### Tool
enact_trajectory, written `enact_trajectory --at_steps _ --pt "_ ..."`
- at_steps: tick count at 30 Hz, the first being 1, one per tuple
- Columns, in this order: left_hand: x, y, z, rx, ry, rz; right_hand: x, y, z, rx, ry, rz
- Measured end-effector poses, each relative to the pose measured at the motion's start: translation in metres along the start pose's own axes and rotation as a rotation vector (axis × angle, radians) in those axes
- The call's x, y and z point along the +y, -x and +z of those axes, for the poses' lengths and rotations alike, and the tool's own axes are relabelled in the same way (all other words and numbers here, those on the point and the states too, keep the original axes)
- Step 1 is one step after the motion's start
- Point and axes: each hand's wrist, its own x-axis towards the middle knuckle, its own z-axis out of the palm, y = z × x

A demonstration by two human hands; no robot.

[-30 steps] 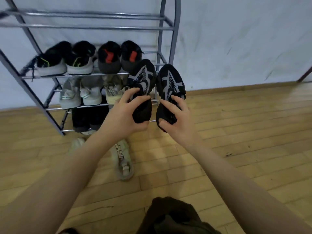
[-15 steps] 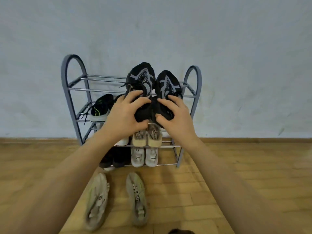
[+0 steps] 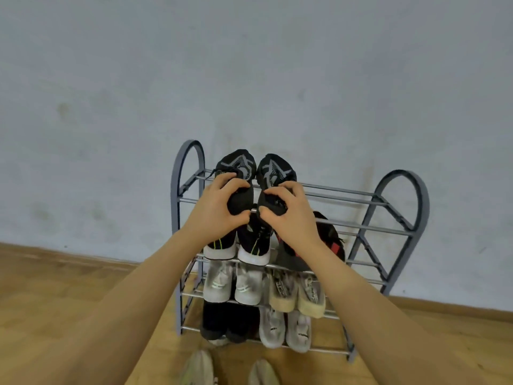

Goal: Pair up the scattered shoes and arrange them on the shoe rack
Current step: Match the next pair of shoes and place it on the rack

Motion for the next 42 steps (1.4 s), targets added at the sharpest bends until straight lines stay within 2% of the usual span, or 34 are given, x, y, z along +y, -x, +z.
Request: enact_trajectory --at_steps 5,9,15,18,24,28,36,42 --pt "-0.045 -0.032 0.008 -0.048 -0.055 0.001 0.017 -0.035 0.046 -0.027 0.030 0.063" --pt "-0.074 -0.038 0.017 -0.124 -0.013 -0.054 0.028 -0.042 0.070 -0.058 0.063 0.103" --pt "-0.066 -0.024 0.024 0.049 -0.397 -0.085 0.024 -0.027 0.068 -0.014 0.181 0.092" --pt "-0.065 -0.022 0.026 0.068 -0.319 -0.104 0.019 -0.020 0.065 -0.054 0.336 0.102" --pt "-0.070 -0.029 0.024 0.142 -0.209 -0.005 0.018 -0.025 0.068 -0.046 0.171 0.099" --pt "-0.078 -0.036 0.029 0.144 -0.204 -0.013 0.025 -0.039 0.075 -0.027 0.132 0.074" --pt "-0.085 -0.033 0.041 0.131 -0.261 0.015 0.036 -0.044 0.082 -0.080 0.239 0.089" --pt "-0.086 -0.037 0.041 -0.006 -0.407 -0.060 0.034 -0.043 0.082 -0.150 0.285 0.103"
